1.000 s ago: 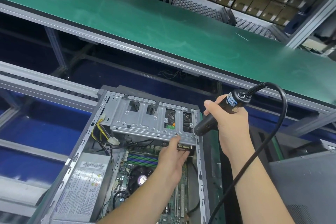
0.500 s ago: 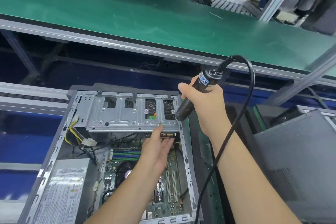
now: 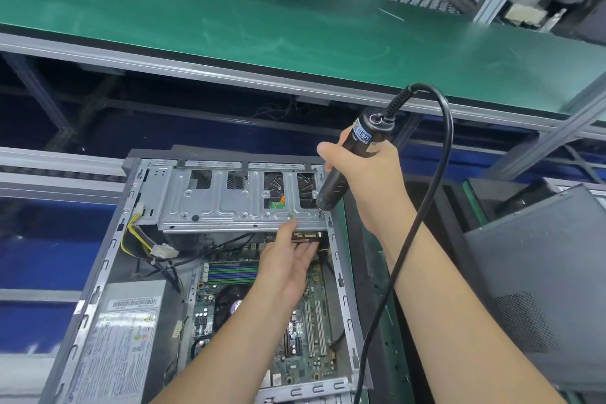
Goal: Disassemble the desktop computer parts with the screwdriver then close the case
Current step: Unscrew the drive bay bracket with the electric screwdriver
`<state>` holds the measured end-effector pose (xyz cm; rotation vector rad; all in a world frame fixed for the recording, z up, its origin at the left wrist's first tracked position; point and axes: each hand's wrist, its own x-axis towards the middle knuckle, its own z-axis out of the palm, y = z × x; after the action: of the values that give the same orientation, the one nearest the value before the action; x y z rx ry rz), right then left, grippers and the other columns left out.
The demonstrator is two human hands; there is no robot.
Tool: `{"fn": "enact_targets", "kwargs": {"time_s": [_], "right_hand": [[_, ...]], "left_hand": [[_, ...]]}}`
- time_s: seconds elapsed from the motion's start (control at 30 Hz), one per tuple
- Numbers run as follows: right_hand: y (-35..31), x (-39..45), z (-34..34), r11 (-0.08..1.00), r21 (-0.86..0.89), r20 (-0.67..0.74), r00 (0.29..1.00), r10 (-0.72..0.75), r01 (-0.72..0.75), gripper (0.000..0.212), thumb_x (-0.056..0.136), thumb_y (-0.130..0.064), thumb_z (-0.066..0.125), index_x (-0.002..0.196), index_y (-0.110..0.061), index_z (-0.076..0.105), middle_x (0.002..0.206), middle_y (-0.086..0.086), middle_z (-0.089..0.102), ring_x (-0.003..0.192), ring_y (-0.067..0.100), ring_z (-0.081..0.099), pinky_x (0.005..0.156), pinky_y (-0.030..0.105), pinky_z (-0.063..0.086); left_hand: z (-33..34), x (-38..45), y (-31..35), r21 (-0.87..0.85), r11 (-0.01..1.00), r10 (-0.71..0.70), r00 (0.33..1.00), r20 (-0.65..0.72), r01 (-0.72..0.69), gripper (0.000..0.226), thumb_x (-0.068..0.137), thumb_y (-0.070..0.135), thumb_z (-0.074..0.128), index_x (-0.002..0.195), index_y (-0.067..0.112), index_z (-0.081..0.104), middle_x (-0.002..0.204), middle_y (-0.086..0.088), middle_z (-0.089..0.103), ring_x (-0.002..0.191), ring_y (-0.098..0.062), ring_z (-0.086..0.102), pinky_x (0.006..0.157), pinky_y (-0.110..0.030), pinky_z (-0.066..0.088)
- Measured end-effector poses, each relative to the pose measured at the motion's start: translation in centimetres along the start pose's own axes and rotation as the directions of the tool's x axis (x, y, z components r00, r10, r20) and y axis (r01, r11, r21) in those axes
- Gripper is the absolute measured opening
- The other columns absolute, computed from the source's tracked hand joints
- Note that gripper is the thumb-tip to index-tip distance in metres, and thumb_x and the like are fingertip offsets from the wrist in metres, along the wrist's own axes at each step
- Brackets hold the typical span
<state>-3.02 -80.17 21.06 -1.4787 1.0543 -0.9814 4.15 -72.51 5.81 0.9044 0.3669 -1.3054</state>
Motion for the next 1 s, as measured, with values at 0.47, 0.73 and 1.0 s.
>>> {"fn": "enact_targets", "kwargs": {"time_s": [0.47,0.73,1.0], "right_hand": [[-1.9,-0.3,-1.8,0.983,0.152,0.018,0.994,-0.105,0.101,0.022,0.075,-0.022,0.081,0.065,-0.035,0.066,0.071,0.006,0.065,0.075,0.028,0.064,0.084,0.051,0.057],[-2.8,-0.3,-2.9,0.953,0.263,0.003,0.988,-0.155,0.149,0.029,0.082,-0.013,0.079,0.067,-0.034,0.068,0.067,-0.003,0.063,0.070,0.019,0.063,0.096,0.071,0.051],[-3.2,-0.8,-3.7,0.954,0.268,-0.020,0.991,-0.134,0.134,0.032,0.084,-0.010,0.079,0.067,-0.036,0.067,0.065,-0.003,0.063,0.070,0.020,0.063,0.096,0.071,0.051]], "left_hand": [[0.9,-7.4,1.8,0.791,0.450,0.563,0.819,0.110,-0.415,0.010,0.098,0.038,0.057,0.096,0.029,0.061,0.089,0.010,0.065,0.079,-0.008,0.061,0.062,-0.024,0.041],[4.3,-3.3,2.8,0.839,-0.308,0.466,0.698,0.544,-0.448,0.028,0.098,0.037,0.061,0.123,0.024,0.064,0.105,0.006,0.066,0.097,-0.020,0.062,0.086,-0.042,0.054],[4.3,-2.7,2.9,0.766,-0.316,0.456,0.619,0.640,-0.559,0.018,0.103,0.032,0.057,0.100,0.019,0.069,0.082,0.003,0.066,0.074,-0.020,0.061,0.069,-0.041,0.054]]}}
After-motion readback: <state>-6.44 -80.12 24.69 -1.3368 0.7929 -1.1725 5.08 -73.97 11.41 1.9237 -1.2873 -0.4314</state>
